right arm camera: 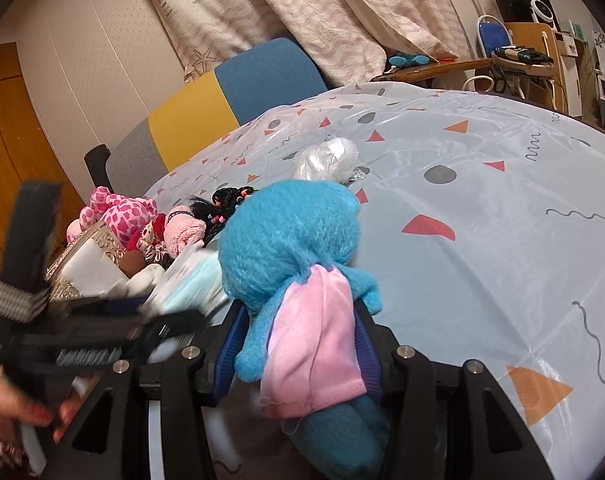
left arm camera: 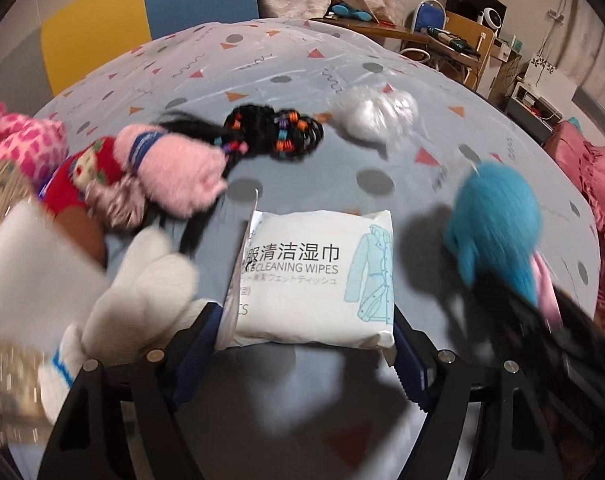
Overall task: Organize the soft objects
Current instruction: 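Grasp the white cleaning-wipes packet with the left tool, then lift the wipes packet off the table with the left tool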
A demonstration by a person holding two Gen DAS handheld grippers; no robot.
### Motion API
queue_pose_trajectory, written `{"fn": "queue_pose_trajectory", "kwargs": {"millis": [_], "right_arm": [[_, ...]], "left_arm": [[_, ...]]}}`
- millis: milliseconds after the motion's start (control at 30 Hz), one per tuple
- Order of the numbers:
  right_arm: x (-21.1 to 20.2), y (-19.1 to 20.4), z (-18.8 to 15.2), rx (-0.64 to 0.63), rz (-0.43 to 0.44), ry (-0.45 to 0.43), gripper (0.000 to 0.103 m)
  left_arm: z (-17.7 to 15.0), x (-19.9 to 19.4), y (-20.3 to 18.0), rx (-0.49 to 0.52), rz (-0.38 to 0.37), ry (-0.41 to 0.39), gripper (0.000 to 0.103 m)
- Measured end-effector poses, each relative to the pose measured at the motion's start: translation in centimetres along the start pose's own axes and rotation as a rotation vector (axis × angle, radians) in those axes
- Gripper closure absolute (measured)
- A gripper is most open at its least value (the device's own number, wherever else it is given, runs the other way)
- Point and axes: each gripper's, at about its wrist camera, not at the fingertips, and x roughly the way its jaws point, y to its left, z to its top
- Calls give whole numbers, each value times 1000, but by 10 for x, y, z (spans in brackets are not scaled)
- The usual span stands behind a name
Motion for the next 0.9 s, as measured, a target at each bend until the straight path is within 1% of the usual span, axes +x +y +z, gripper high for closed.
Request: {"fn": "queue_pose_trajectory", "kwargs": {"millis": [167,200,267,367,500,600,633,700,733,833,900], "right_arm": [[1,3,0,-15,-20,5,52],[1,3,0,-19,-30,8,55],[2,4,0,-20,-48,11,57],[3,7,1,-38,-74,19,58],[5,15,2,-76,-136,44,65],[2,21,3,-78,-164,63,69],[-1,23,2,-66,-161,65,69],[-8,30,1,-50,-142,59,70],[-13,36,0,-48,-130,50,70],[-25,53,-2,-52,-103,29,70],[-34,68,-5,-53,-74,26,70]], "left_arm": [[-31,-28,0,2,9,-15,24],[-36,-33,3,-3,5,-22,24],[-50,-47,9,-5,19,-41,24],[-69,-68,25,-13,27,-60,24],[-86,-95,50,-38,40,-93,24],[-99,-117,72,-63,67,-122,24],[-103,-124,80,-78,66,-129,24],[-109,-134,89,-94,29,-131,24],[-114,-142,94,-101,36,-138,24],[-125,-165,104,-129,16,-174,25],[-130,-177,112,-145,15,-191,25]]}}
